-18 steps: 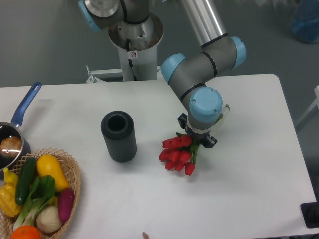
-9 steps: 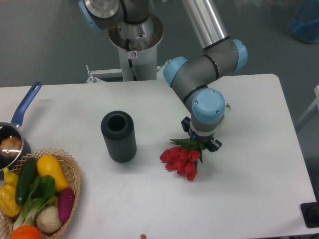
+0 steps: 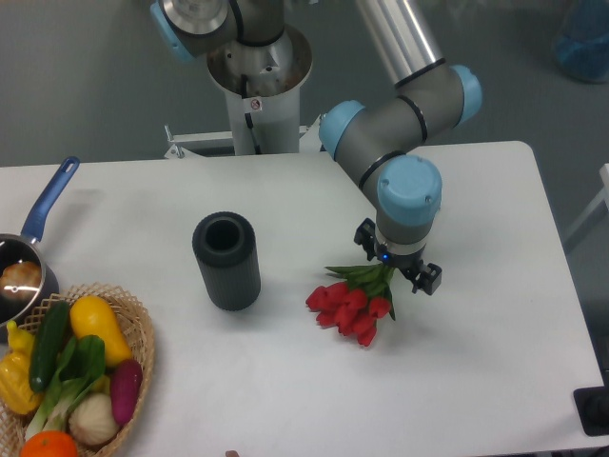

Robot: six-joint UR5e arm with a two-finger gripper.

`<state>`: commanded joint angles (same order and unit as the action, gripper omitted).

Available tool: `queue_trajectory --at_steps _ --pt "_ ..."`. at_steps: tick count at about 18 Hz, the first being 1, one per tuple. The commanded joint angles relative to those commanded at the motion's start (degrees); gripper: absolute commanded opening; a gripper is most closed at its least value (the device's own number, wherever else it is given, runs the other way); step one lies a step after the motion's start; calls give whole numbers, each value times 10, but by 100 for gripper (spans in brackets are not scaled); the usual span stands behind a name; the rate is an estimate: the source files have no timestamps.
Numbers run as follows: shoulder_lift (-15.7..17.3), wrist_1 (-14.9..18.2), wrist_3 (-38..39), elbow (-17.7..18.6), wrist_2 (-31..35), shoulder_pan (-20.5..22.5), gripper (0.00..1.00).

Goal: Place the flowers on the table
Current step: 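Open the gripper to release the tulip stems, then raise the open gripper slightly above the tulips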

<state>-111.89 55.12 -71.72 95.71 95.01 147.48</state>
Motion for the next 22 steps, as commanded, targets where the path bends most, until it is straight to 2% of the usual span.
queue_trajectory --at_steps 3,8,22 --pt "2 -19 6 -10 -14 -3 100" --pt "3 -26 1 -14 -94 3 100" --pt "7 -26 -2 -9 -103 9 100"
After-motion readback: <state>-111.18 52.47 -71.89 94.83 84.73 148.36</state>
